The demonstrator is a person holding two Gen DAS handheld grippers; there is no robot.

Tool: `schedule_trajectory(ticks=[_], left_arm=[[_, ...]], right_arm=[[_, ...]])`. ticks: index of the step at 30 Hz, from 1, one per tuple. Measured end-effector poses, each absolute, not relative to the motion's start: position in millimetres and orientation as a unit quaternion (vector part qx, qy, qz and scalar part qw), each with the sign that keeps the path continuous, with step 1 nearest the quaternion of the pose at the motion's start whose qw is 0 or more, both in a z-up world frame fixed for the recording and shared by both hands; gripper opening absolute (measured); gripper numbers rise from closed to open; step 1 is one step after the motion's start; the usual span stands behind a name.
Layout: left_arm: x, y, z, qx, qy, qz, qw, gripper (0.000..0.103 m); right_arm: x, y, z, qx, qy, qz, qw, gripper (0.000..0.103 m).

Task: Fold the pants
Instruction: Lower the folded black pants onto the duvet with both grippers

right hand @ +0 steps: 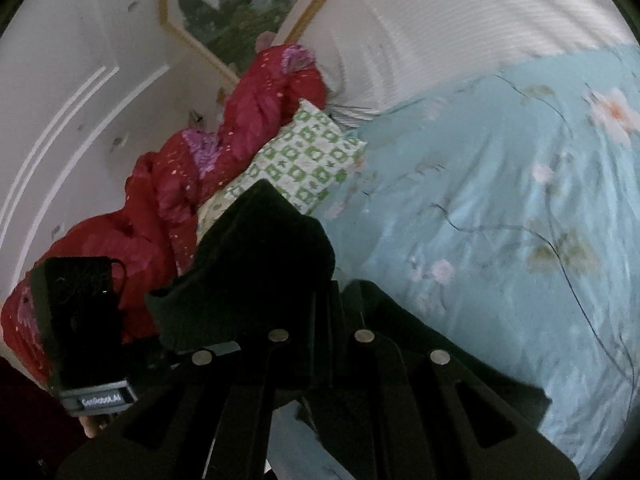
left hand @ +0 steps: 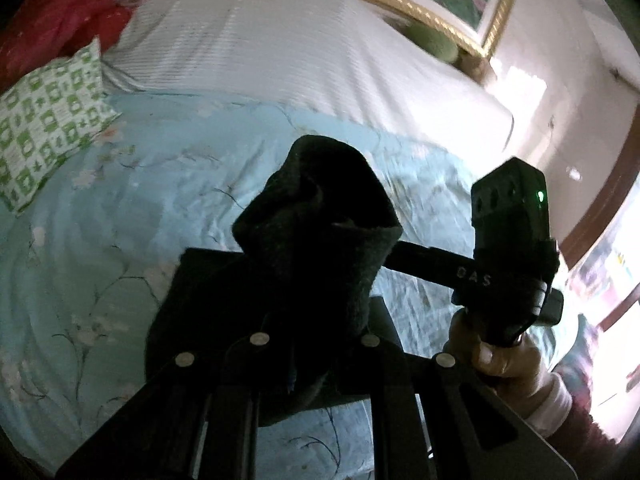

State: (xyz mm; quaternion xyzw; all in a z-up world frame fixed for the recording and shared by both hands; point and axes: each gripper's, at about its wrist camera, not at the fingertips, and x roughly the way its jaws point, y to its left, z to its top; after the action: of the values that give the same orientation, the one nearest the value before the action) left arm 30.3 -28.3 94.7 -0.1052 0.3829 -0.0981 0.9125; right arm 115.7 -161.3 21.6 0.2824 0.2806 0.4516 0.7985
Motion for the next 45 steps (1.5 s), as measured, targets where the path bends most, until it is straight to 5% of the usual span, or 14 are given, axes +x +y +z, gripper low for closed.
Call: schedule_trajectory(ticks=[19, 29, 32, 34, 36, 45], left_arm=[[34.8, -116.2, 27.6, 0.038, 0.401, -0.123, 0.907, 0.017], [39.2, -120.5, 15.9, 0.038, 0.406, -0.149, 0.901, 0.043], [31.2, -120.0, 22.2, 0.026, 0.403, -0.181, 0.897, 0.054], [25.1, -118.8, 27.0, 0.021, 0.403, -0.198, 0.893, 0.058], [19.8, -114.7, 31.9, 0.014, 0.404, -0.211, 0.89, 0.06], [12.4, -63.1, 58.1, -0.047, 0.395, -0.202, 0.895, 0.067]], right_arm=[[109.7, -200.0, -47.7, 0.314, 0.319, 0.385, 0.807, 0.005], [85.5, -228.1, -43.7, 0.299, 0.332, 0.276, 0.851, 0.008], [74.1, -243.2, -42.0, 0.312, 0.33, 0.247, 0.856, 0.018], [66.9, -249.2, -40.0, 0.312, 0.33, 0.228, 0.861, 0.045], [60.7, -252.2, -36.6, 0.316, 0.322, 0.223, 0.864, 0.057], [40.5, -246.6, -14.8, 0.298, 0.308, 0.2, 0.881, 0.066]])
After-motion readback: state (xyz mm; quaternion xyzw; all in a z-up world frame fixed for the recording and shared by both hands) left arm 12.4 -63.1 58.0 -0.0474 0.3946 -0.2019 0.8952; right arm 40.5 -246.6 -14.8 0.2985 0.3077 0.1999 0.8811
